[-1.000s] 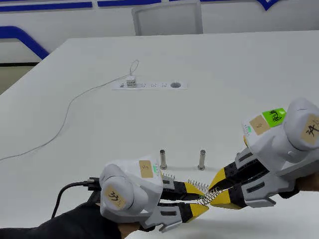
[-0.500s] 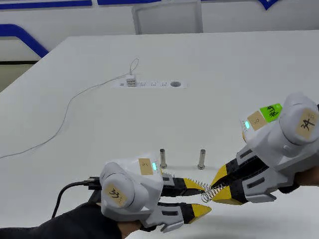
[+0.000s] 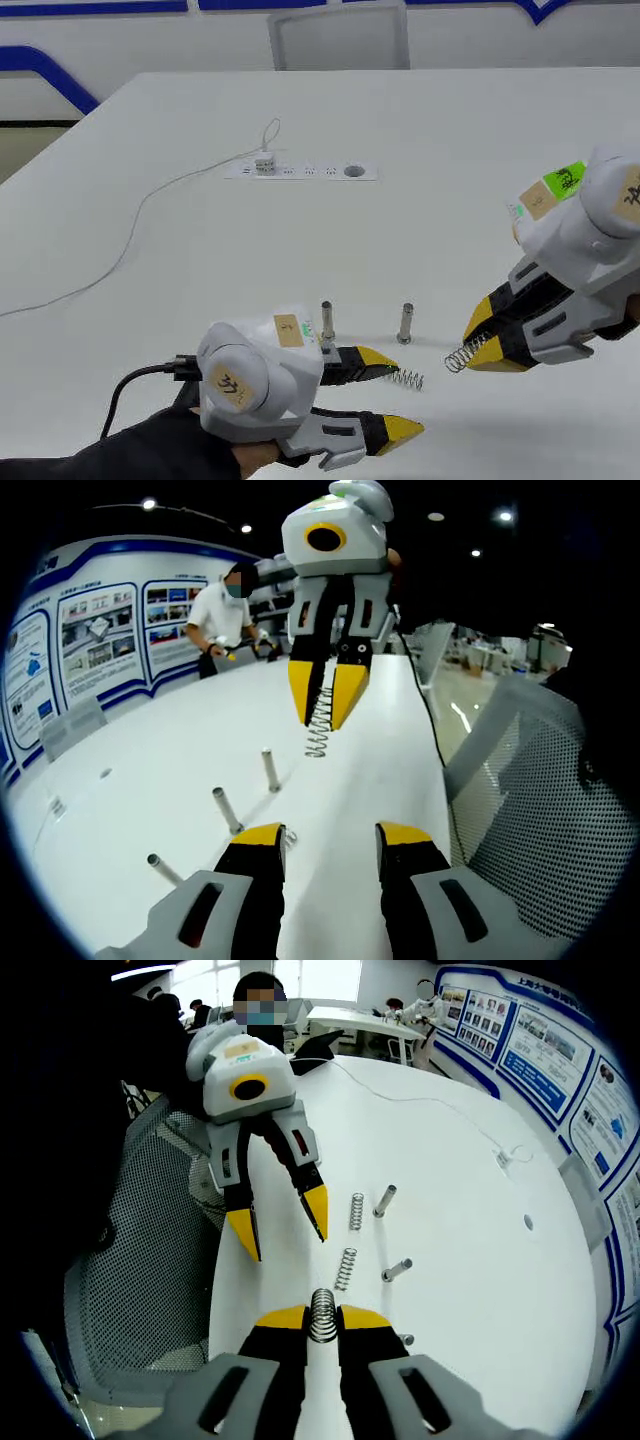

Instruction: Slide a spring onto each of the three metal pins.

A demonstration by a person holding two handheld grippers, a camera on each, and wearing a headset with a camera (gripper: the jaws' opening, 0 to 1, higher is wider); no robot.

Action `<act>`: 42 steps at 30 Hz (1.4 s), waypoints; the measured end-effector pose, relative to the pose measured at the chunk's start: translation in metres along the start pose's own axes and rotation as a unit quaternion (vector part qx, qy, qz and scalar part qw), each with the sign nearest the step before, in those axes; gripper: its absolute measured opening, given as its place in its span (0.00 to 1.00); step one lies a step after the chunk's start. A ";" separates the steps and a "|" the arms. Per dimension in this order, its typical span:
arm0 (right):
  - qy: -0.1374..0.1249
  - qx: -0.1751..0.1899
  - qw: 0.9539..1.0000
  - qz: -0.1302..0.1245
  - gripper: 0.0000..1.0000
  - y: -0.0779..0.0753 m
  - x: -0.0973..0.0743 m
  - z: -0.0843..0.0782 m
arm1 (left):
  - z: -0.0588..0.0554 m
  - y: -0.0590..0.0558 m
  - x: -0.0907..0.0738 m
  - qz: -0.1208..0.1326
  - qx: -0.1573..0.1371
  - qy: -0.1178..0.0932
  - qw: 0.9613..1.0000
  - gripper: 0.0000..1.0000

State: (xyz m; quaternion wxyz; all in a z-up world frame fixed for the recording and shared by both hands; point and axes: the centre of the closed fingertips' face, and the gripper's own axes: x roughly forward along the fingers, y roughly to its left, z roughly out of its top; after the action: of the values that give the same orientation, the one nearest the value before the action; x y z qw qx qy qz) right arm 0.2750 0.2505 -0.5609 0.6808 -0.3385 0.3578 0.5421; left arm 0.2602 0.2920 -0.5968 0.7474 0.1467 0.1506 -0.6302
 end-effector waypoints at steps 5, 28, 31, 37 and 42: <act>0.032 0.001 0.999 -0.013 0.12 -0.020 -0.010 -0.012 | -0.001 0.005 -0.001 0.008 -0.009 0.001 1.000 0.43; 0.090 0.022 0.996 -0.015 0.12 -0.065 -0.007 -0.040 | 0.010 0.035 -0.033 0.051 0.001 0.000 0.999 0.57; 0.096 0.022 0.995 -0.012 0.12 -0.066 -0.004 -0.042 | 0.008 0.041 -0.043 0.059 -0.002 0.002 0.998 0.58; 0.106 0.022 0.994 -0.005 0.12 -0.069 0.003 -0.044 | 0.001 0.057 -0.061 0.087 -0.016 0.002 0.996 0.60; 0.117 0.024 0.993 0.000 0.12 -0.072 0.009 -0.046 | -0.005 0.066 -0.074 0.108 -0.027 0.000 0.994 0.61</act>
State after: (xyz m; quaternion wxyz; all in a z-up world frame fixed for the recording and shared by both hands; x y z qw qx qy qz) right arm 0.3418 0.2021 -0.5869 0.6419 -0.3829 0.4485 0.4901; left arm 0.3135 0.3708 -0.5691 0.8149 0.1420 0.1507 -0.5413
